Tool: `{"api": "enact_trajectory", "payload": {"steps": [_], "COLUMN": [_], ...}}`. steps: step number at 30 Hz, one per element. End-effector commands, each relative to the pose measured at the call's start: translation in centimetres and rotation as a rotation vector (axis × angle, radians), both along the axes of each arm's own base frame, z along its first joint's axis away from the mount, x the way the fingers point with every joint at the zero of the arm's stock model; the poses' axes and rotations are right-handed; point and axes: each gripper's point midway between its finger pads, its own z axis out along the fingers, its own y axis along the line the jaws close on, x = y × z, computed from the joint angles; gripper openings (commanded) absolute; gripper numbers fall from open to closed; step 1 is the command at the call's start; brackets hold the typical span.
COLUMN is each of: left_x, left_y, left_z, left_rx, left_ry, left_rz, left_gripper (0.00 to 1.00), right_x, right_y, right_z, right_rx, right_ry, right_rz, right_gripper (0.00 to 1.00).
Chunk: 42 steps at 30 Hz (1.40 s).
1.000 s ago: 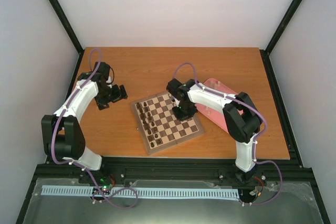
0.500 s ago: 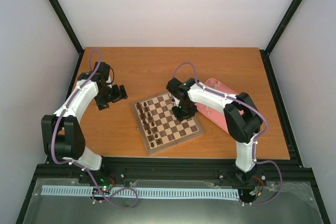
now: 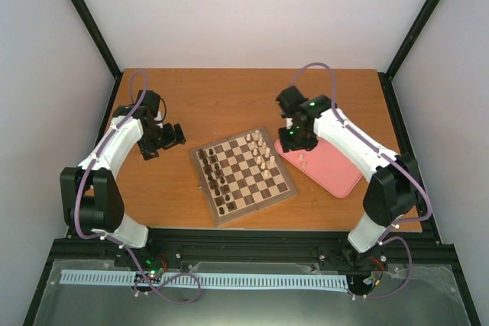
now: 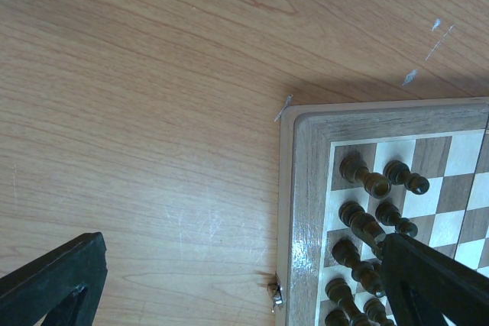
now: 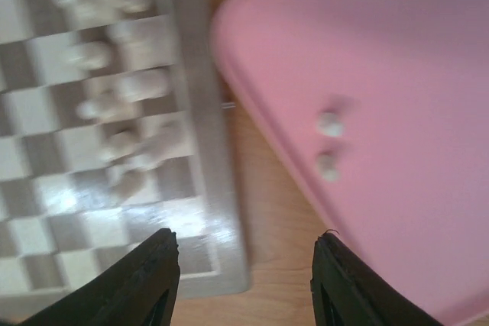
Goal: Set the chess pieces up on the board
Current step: Place the chess piece on the chessboard, then pick up the chess piece from the storage box.
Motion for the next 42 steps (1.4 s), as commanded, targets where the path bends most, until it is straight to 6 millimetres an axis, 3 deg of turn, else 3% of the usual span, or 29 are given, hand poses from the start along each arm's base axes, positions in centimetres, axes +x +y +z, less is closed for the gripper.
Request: {"api": "enact_trajectory", "payload": {"steps": [1, 4, 9, 19, 33, 42], "left_x": [0.3, 0.4, 0.6, 0.8, 0.9, 0.8], "left_y": [-0.3, -0.3, -0.3, -0.3, -0.2, -0.2], "left_z": [0.6, 0.7, 1.0, 0.7, 0.3, 0.1], "left_rx": [-0.003, -0.006, -0.006, 0.0, 0.007, 0.009], "left_ry": [-0.03, -0.035, -0.037, -0.023, -0.006, -0.003], "left_rz": [-0.019, -0.019, -0.019, -0.018, -0.021, -0.023], "left_gripper": [1.0, 1.0, 1.0, 1.0, 1.0, 1.0], "right_x": [1.7, 3.0, 4.5, 4.9, 5.1, 5.3], "right_y": [-4.5, -5.9, -6.4, -6.3, -6.7, -6.9], "right_z": [-3.0, -4.9, -7.6, -11.3, -13.5, -13.0], "right_rx": [-0.065, -0.059, -0.032, -0.038, -0.06, -0.059], "right_ry": [0.064, 0.095, 0.147, 0.218, 0.25, 0.242], "right_rz": [-0.111, -0.141, -0.143, -0.121, -0.127, -0.135], "right_gripper": [0.48, 0.48, 0.46, 0.42, 0.32, 0.11]}}
